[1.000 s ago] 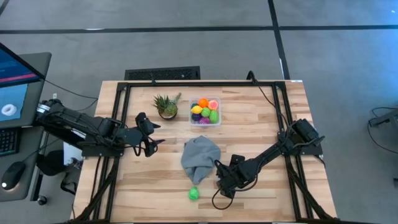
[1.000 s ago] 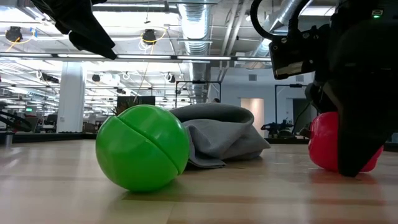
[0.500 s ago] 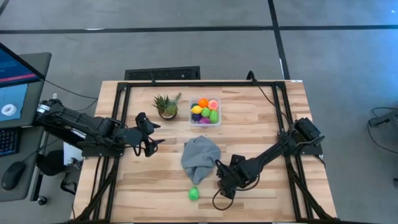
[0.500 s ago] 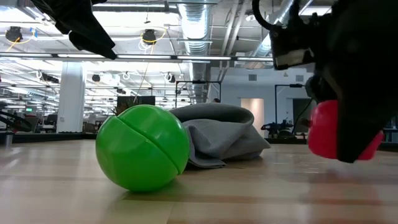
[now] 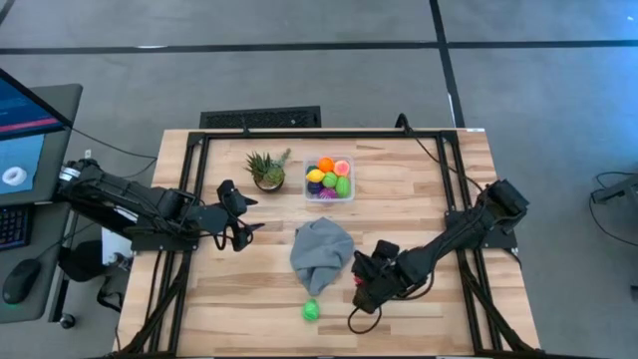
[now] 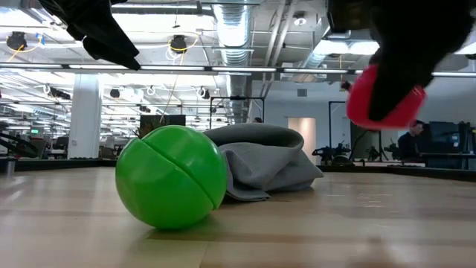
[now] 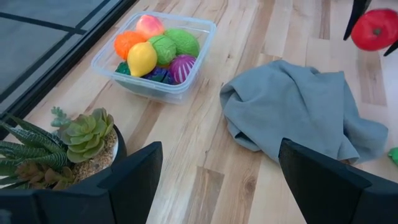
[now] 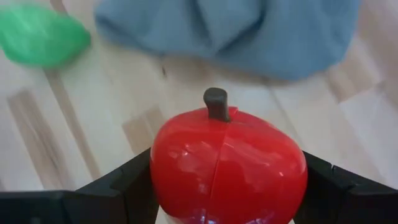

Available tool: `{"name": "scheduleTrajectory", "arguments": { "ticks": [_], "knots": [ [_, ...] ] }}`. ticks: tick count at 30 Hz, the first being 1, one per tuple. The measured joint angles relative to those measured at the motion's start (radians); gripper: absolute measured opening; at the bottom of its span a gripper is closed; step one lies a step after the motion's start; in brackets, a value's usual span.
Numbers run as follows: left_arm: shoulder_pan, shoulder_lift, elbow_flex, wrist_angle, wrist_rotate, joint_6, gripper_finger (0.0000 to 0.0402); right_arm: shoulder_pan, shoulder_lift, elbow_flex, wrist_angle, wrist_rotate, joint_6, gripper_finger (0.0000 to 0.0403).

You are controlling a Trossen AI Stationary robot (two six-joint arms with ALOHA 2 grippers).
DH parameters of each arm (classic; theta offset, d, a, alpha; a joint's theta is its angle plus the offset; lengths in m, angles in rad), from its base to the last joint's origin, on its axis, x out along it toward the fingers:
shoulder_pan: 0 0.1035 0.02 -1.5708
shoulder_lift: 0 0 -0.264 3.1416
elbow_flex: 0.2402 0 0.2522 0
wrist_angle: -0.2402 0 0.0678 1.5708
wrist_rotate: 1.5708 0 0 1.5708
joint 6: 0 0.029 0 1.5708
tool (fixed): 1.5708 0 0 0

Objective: Pick and placing Produce into tupperware
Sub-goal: Put the red apple into the transparent container

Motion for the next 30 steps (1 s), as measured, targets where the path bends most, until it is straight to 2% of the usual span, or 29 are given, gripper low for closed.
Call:
{"name": "scheduleTrajectory", "arguments": {
  "ticks": [14,25,30],
  "knots": [
    [0.0,0.0,0.0,0.017,-0.002,0.001,0.0311,-0.002,-0.117,0.0,0.004,0.212,0.002,0.0296],
    [0.0,0.0,0.0,0.017,-0.019,0.008,0.0311,-0.017,-0.136,0.002,0.009,0.331,0.026,0.0296],
    [0.0,0.0,0.0,0.017,-0.026,0.01,0.0311,-0.045,-0.136,0.002,0.009,0.418,0.023,0.0296]
  ]
}}
